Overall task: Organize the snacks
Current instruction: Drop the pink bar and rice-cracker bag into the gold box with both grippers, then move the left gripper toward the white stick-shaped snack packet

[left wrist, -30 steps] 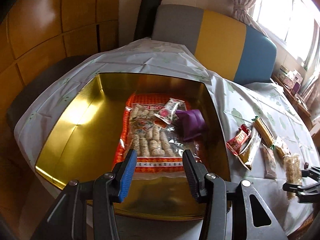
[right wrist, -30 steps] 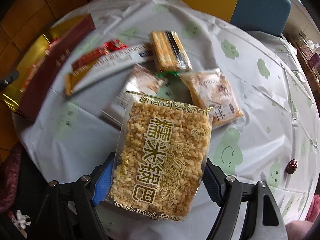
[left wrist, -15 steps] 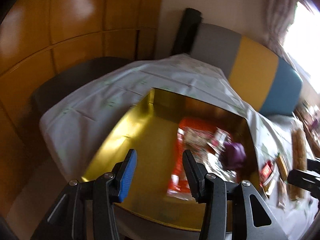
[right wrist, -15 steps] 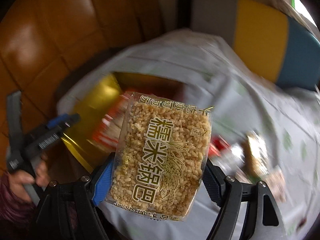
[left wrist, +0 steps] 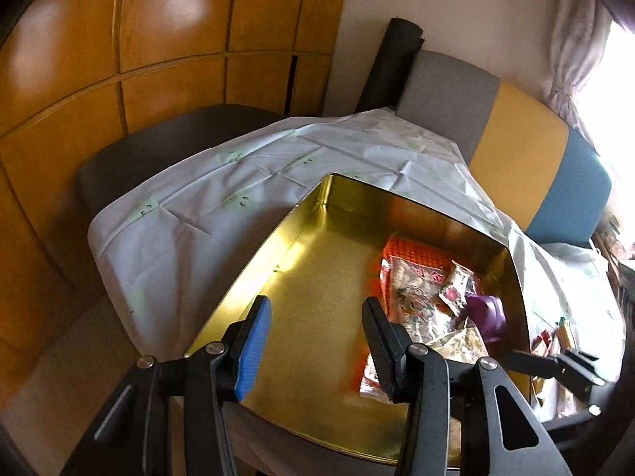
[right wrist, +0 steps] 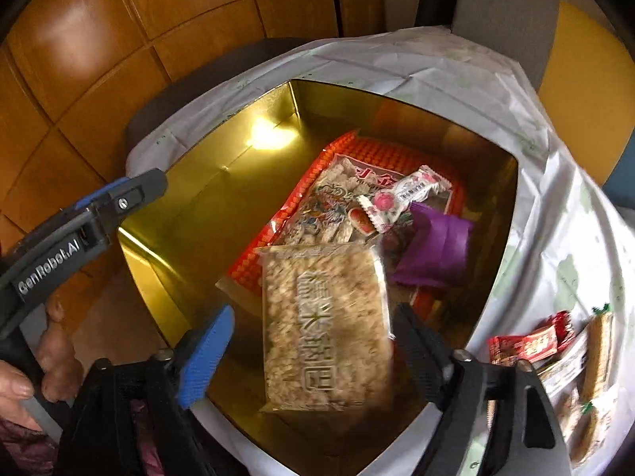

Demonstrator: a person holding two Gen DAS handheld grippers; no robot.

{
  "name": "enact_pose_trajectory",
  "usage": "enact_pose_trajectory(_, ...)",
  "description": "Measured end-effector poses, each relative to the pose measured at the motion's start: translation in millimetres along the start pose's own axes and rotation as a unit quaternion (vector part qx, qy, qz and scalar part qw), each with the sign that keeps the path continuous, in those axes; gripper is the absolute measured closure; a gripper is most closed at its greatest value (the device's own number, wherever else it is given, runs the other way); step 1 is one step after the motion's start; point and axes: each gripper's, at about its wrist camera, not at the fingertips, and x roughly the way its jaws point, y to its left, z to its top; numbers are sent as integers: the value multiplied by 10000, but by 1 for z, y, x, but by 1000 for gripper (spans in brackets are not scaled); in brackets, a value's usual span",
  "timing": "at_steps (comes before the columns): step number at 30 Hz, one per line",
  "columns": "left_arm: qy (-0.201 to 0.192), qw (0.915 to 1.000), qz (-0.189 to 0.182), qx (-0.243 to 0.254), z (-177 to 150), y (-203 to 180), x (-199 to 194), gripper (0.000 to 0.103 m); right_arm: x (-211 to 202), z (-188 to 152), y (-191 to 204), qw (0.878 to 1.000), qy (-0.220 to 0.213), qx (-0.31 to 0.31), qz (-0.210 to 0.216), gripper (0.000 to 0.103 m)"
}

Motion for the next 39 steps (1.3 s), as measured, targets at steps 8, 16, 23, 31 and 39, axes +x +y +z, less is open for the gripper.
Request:
enact_pose_trajectory(8,16,9994,-154,318,-6,-18,-2,55,-34,-22,-16,9985,-409,354,16,16)
enact_pose_trajectory(16,-30,9960,-380,803,-17,-46,-12,55,-86,-62,-68,9912,-774,902,-592,17)
enact_pose_trajectory(23,-55,9904,-579,1255,-28,-73,-25,55,-126,-99,-132,9786,-757,1325,-1380,17)
enact_pose_trajectory(31,-12,9830,-767,1665,-37,-104,-33,55,-164,-145,-214,9500,-805,2057,-2206,17)
enact_pose_trajectory(39,23,9734,-894,2108,-47,-136,-41,53,-172,-189,-273,9105,-809,3278,-2388,17)
